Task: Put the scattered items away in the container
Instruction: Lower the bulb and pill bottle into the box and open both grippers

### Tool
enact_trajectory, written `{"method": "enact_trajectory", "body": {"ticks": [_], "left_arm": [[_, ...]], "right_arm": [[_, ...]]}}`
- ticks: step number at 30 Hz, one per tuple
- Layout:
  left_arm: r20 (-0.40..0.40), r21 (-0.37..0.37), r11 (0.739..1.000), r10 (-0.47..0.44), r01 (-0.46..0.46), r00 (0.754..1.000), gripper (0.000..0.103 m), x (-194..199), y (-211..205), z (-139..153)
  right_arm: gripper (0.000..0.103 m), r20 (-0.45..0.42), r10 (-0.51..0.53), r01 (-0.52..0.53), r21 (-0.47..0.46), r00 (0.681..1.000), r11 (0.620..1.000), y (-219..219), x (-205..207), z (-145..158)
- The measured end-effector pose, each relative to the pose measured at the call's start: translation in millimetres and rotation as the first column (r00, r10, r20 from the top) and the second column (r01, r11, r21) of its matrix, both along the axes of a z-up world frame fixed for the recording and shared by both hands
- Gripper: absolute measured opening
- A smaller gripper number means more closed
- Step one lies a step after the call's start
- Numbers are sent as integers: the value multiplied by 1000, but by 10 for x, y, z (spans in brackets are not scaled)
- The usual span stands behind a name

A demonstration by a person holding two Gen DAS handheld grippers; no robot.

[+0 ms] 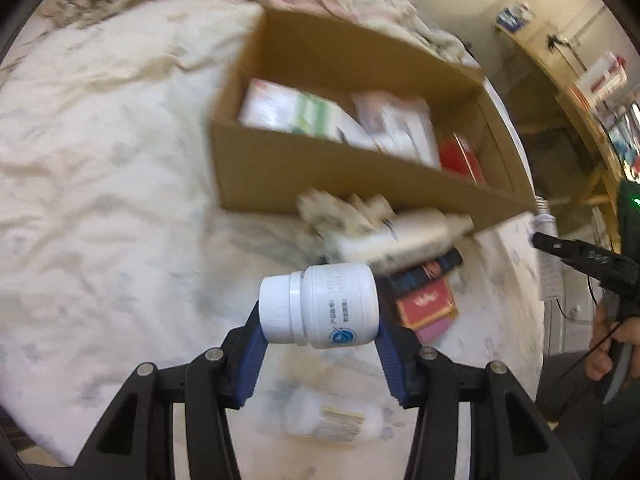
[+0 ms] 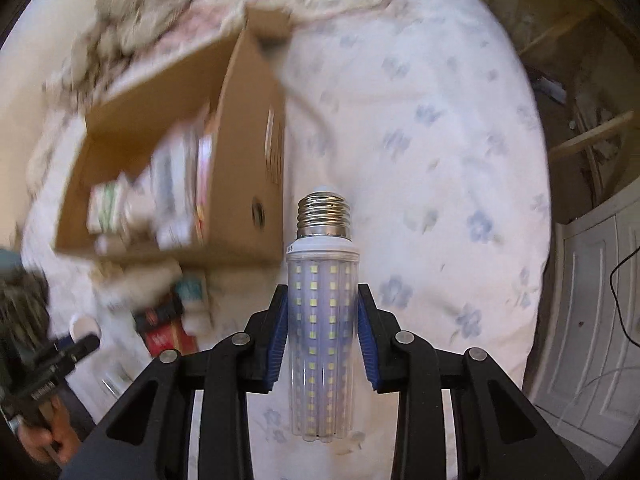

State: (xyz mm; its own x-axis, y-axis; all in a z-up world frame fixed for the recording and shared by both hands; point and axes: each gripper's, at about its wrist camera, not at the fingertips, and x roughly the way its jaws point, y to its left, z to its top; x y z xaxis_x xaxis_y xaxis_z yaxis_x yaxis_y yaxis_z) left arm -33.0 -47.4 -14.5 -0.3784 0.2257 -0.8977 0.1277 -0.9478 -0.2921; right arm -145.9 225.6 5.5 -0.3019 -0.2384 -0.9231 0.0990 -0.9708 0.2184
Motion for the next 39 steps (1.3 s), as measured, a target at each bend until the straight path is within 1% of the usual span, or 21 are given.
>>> {"method": "enact_trajectory", "body": {"ticks": [2, 3, 5, 6, 9, 11, 14, 17, 20, 22, 24, 25, 26, 27, 28, 30, 32, 33, 34, 35, 39], "left_arm": [[-2, 22, 999, 43, -43, 999, 51, 12, -121, 64], [-9, 36, 998, 54, -54, 998, 51, 19, -161, 97], [-35, 32, 996, 81, -80, 996, 51, 52, -266, 200], [-48, 28, 996, 91, -89, 995, 51, 5, -281, 245], [-81, 29, 994, 111, -109, 991, 51, -130, -367, 426], [-105, 3, 993, 119, -119, 987, 51, -220, -411, 560], [-140, -14, 990, 138, -142, 980, 51, -395, -432, 712], [-162, -21, 988, 147, -152, 976, 51, -596, -442, 838], [-173, -50, 989, 129, -140, 976, 51, -847, -376, 885], [-170, -77, 988, 116, -130, 979, 51, -1036, -308, 861], [-174, -128, 985, 95, -118, 980, 51, -1173, -213, 812], [-182, -178, 977, 81, -113, 980, 51, -1226, -151, 781], [-182, -282, 954, 56, -107, 982, 51, -1306, -44, 711], [-168, -337, 937, 41, -97, 985, 51, -1374, 23, 643], [-142, -363, 929, 26, -77, 989, 51, -1455, 81, 559], [-105, -369, 928, 4, -43, 994, 51, -1599, 155, 405], [-81, -401, 916, -6, -27, 997, 51, -1725, 210, 269], [-75, -417, 909, -12, -21, 997, 51, -1766, 228, 218], [-58, -458, 889, -34, 4, 998, 51, -1821, 281, 134], [-45, -475, 880, -49, 22, 998, 51, -1849, 309, 78], [-11, -462, 886, -49, 38, 999, 51, -1923, 309, -77]], "right_arm": [[35, -38, -35, 33, -38, 999, 999, 91, -37, 157], [35, -79, -63, 57, -72, 995, 996, 169, -60, 307], [35, -125, -88, 74, -113, 988, 991, 194, -231, 508], [35, -154, -97, 74, -149, 983, 986, 195, -294, 649], [35, -190, -94, 50, -223, 977, 974, 77, -410, 810], [35, -215, -64, 11, -235, 974, 972, -48, -528, 891], [35, -237, -4, -49, -218, 971, 975, -281, -724, 843], [35, -207, 40, -96, -265, 977, 960, -413, -870, 759], [35, -167, 91, -140, -311, 982, 940, -608, -887, 611], [35, -162, 136, -181, -308, 977, 934, -767, -858, 534], [35, -188, 173, -219, -264, 967, 939, -928, -862, 500], [35, -200, 181, -228, -247, 963, 942, -973, -869, 489], [35, -211, 188, -234, -217, 959, 948, -1015, -876, 472], [35, -218, 202, -241, -170, 955, 956, -1084, -905, 443], [35, -206, 208, -243, -165, 956, 956, -1122, -929, 412], [35, -167, 208, -237, -179, 964, 955, -1161, -985, 320], [35, -136, 216, -236, -162, 967, 958, -1216, -994, 240], [35, -118, 229, -245, -144, 966, 959, -1271, -996, 188], [35, -110, 240, -254, -132, 964, 958, -1306, -999, 160], [35, -107, 253, -264, -107, 961, 959, -1344, -981, 138], [35, -92, 275, -282, -74, 957, 956, -1424, -988, 85]]}}
